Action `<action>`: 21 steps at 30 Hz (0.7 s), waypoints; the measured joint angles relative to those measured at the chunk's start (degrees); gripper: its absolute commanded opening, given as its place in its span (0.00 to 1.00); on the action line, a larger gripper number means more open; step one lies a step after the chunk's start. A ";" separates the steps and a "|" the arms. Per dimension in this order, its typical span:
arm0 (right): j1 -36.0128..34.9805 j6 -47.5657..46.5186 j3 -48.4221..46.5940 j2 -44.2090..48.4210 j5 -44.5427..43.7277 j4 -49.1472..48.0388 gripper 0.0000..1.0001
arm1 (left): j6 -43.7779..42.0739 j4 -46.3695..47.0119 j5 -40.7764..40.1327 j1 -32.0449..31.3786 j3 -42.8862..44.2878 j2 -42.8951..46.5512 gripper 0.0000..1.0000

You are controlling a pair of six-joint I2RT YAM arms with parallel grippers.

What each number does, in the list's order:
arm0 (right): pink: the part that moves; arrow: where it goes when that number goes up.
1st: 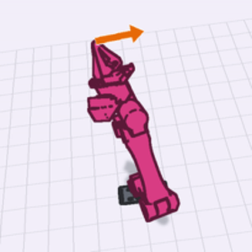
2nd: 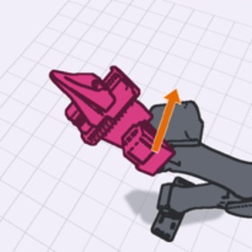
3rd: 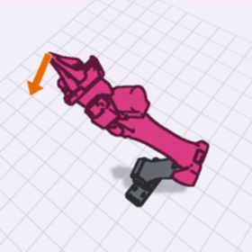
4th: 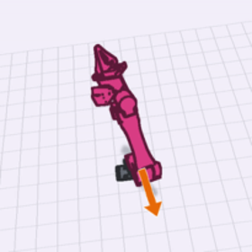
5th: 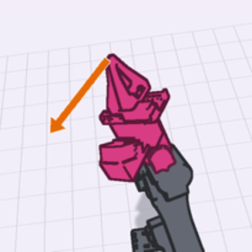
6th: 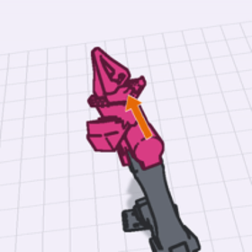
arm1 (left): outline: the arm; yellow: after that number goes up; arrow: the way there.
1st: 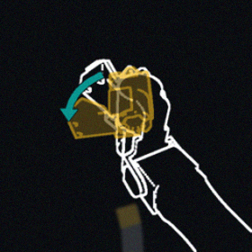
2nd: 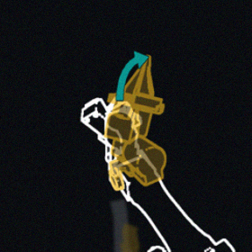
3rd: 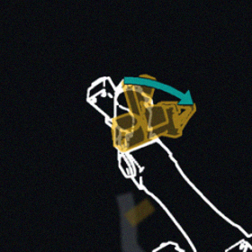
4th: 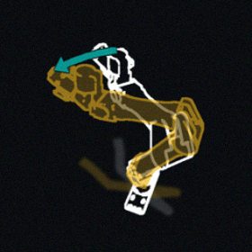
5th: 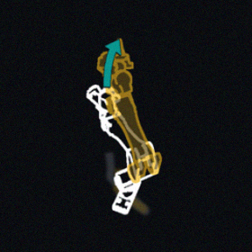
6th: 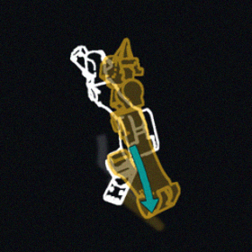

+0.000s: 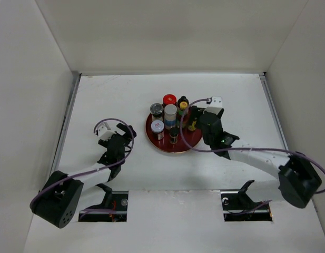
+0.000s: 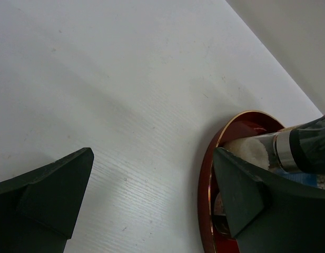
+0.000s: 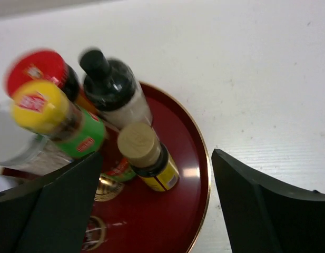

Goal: Organize the condiment bottles

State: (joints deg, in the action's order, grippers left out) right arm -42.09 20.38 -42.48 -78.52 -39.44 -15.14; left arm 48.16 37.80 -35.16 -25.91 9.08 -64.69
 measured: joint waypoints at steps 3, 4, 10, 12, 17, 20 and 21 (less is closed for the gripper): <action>0.90 0.22 1.09 7.98 0.50 0.55 0.97 | -0.02 -1.09 0.22 0.02 0.04 0.85 1.00; 1.77 0.33 1.42 10.84 0.96 0.48 0.97 | -0.02 -1.27 0.31 0.00 0.07 1.09 1.00; 13.05 3.21 8.17 22.23 4.85 -2.19 1.00 | -0.04 -2.91 1.29 0.00 0.61 1.53 1.00; 18.08 6.05 11.74 23.98 6.64 -2.82 1.00 | -0.04 -4.68 1.40 0.00 1.05 2.25 1.00; 26.64 15.69 19.78 22.23 9.81 -4.61 1.00 | 0.00 -12.33 0.37 0.00 3.69 5.22 1.00; 29.29 20.31 23.12 17.79 11.50 -6.38 1.00 | 0.02 -17.94 -0.15 0.00 5.88 6.54 1.00; 30.01 21.44 23.74 16.70 12.15 -6.67 1.00 | 0.02 -19.61 -0.20 0.00 6.43 6.84 1.00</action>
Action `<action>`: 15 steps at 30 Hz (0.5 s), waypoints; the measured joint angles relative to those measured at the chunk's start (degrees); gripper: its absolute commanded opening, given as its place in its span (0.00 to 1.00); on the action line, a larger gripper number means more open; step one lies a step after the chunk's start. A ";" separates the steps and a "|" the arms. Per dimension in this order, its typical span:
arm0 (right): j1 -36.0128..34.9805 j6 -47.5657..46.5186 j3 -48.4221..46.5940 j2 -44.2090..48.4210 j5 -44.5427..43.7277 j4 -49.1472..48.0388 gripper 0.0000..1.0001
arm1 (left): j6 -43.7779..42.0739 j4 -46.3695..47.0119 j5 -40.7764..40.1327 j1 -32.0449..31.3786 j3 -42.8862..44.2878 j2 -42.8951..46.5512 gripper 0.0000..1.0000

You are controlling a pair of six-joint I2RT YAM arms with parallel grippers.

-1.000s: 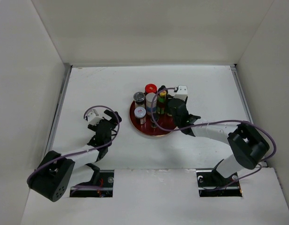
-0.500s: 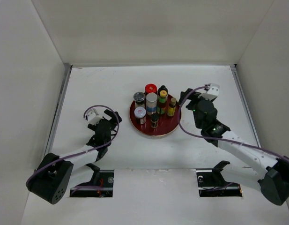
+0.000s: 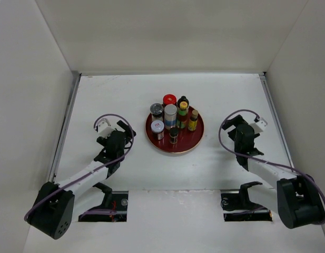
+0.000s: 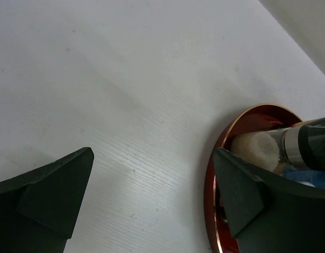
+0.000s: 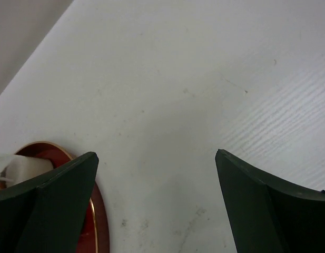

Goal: Organize the condiment bottles

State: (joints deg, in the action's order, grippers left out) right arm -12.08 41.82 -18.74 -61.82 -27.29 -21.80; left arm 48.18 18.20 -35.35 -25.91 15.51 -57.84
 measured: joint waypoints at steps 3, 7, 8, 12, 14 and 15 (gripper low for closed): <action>1.62 3.02 1.36 -1.11 2.03 -1.42 1.00 | 0.00 -5.31 0.00 0.02 1.36 0.98 1.00; 1.88 4.94 1.66 -0.31 3.80 -4.57 1.00 | 0.02 -10.80 -0.09 0.02 2.45 2.40 1.00; 1.88 5.18 1.66 -0.17 4.04 -5.42 1.00 | 0.00 -11.65 -0.09 0.02 2.67 2.69 1.00; 1.88 6.01 1.66 -0.15 5.14 -7.19 1.00 | -0.02 -13.64 -0.09 0.00 3.37 3.04 1.00; 1.88 6.10 1.66 -0.90 5.57 -8.02 1.00 | -0.02 -14.23 -0.09 -0.07 3.61 3.04 1.00; 1.88 6.19 1.64 -1.62 5.95 -8.55 1.00 | -0.02 -14.40 -0.09 -0.11 3.69 2.99 1.00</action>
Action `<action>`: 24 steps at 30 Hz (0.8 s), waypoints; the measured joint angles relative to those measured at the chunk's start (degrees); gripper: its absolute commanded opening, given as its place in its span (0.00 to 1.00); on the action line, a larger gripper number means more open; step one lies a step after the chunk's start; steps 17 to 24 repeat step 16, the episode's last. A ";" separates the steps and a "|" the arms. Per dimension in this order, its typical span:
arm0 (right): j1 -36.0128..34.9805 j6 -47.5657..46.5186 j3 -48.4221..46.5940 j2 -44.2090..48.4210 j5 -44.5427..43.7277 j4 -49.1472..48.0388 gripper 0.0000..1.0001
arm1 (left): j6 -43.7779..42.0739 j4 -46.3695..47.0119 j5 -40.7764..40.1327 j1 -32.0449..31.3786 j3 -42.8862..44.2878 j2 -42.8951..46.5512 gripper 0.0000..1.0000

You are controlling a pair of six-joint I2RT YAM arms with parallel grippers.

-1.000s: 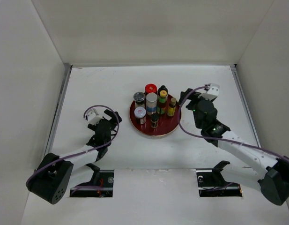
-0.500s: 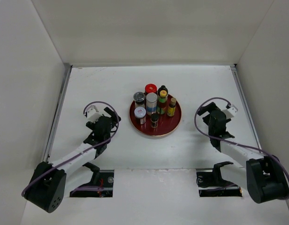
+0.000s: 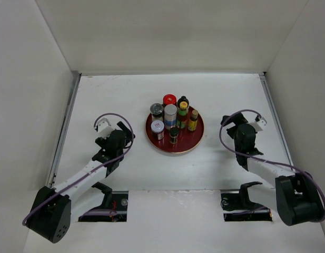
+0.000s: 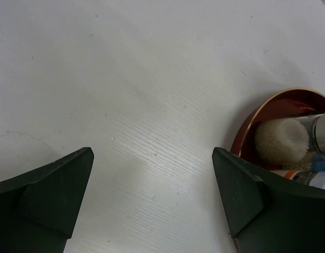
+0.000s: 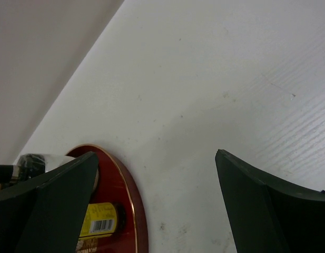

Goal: Organize the condiment bottles

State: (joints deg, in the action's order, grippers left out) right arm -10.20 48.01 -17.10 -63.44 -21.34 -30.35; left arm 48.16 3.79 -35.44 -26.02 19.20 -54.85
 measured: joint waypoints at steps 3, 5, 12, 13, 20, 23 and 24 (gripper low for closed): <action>0.00 0.07 -0.02 -2.08 1.01 -0.24 1.00 | -0.11 -1.22 0.00 0.02 0.61 -0.15 1.00; 0.00 0.09 -0.02 -3.04 1.57 -0.22 1.00 | -0.20 -1.81 -0.02 0.00 1.20 -0.20 1.00; 0.00 0.26 -0.02 -2.91 2.86 -0.87 1.00 | -0.44 -2.97 -0.09 -0.42 2.45 -0.20 1.00; 0.00 0.26 -0.02 -2.91 3.02 -0.94 0.99 | -0.63 -3.32 -0.13 -0.72 2.78 -0.28 1.00; 0.00 0.26 -0.02 -2.91 3.34 -0.98 0.99 | -1.46 -4.61 -0.22 -1.90 4.59 -1.18 1.00; 0.00 0.26 -0.02 -2.91 3.34 -0.98 0.99 | -1.46 -4.61 -0.22 -1.90 4.59 -1.18 1.00; 0.00 0.26 -0.02 -2.91 3.34 -0.98 0.99 | -1.46 -4.61 -0.22 -1.90 4.59 -1.18 1.00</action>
